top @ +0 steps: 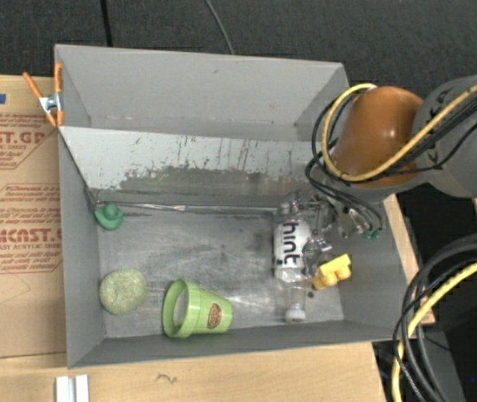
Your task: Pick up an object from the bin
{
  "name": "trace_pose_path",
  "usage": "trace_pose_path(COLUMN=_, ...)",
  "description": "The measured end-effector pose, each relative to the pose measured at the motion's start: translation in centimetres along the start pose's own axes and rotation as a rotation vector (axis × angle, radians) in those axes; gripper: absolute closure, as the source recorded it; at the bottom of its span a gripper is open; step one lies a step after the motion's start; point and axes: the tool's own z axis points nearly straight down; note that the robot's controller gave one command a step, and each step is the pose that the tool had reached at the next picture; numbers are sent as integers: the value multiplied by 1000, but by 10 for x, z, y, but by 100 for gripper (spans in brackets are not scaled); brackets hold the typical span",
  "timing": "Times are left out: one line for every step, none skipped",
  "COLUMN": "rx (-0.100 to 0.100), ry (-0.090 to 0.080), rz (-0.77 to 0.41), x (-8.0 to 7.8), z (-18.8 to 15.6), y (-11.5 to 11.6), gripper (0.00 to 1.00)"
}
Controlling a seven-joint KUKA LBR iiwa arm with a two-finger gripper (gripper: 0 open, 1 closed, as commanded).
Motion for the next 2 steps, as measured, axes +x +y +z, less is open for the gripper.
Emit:
trace_pose_path(rx=-4, ry=6, rz=-157, x=-4, z=19, y=-3, gripper=0)
trace_pose_path(rx=5, ry=-3, rz=-435, x=-15, z=13, y=-5, gripper=0)
